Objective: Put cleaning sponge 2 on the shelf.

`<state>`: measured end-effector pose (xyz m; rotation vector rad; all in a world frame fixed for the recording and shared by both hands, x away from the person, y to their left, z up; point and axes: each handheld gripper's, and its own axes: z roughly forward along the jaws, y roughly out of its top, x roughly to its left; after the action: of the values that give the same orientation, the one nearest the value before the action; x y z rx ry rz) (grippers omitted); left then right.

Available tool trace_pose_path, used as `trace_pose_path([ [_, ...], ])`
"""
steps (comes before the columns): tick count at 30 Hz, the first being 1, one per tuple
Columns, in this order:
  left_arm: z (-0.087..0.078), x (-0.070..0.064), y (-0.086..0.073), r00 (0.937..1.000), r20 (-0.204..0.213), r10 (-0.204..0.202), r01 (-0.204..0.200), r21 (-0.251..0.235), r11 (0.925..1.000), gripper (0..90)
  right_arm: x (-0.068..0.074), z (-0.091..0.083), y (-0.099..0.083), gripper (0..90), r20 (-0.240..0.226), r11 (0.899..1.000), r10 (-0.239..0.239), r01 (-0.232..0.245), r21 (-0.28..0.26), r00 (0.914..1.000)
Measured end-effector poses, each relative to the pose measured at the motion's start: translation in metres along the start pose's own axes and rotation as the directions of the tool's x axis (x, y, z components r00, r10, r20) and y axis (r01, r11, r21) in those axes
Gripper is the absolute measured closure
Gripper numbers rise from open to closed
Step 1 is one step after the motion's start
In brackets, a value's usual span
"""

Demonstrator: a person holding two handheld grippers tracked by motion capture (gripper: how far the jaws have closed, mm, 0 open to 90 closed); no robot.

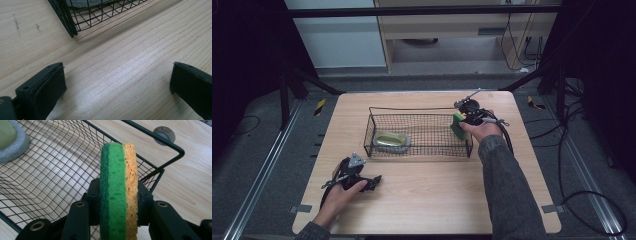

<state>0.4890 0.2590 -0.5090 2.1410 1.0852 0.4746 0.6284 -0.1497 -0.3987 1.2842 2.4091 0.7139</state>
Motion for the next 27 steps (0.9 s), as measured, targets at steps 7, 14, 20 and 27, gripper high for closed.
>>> trace_pose_path([
  [7, 0.0, 0.0, 0.0, 1.0, 0.0, 0.001, -0.001, 0.0, 1.0, 0.0, 0.0, 0.005, -0.001, 64.3, 0.009, 1.0, -0.001, 0.001, 0.015, 1.0],
  [14, 0.0, 0.0, 0.0, 1.0, 0.0, 0.0, 0.0, 0.0, 1.0, 0.0, 0.002, 0.009, -0.002, 64.1, 0.008, 1.0, -0.004, 0.004, 0.03, 1.0],
  [20, 0.0, 0.0, 0.0, 1.0, 0.001, 0.001, -0.001, 0.0, 1.0, 0.0, 0.005, 0.014, -0.001, 63.9, 0.01, 0.999, -0.015, 0.014, 0.044, 0.9998],
  [27, 0.0, 0.0, 0.0, 1.0, 0.001, 0.001, -0.001, 0.0, 1.0, 0.0, 0.007, 0.017, 0.0, 62.6, 0.009, 0.999, -0.016, 0.015, 0.045, 0.9998],
])
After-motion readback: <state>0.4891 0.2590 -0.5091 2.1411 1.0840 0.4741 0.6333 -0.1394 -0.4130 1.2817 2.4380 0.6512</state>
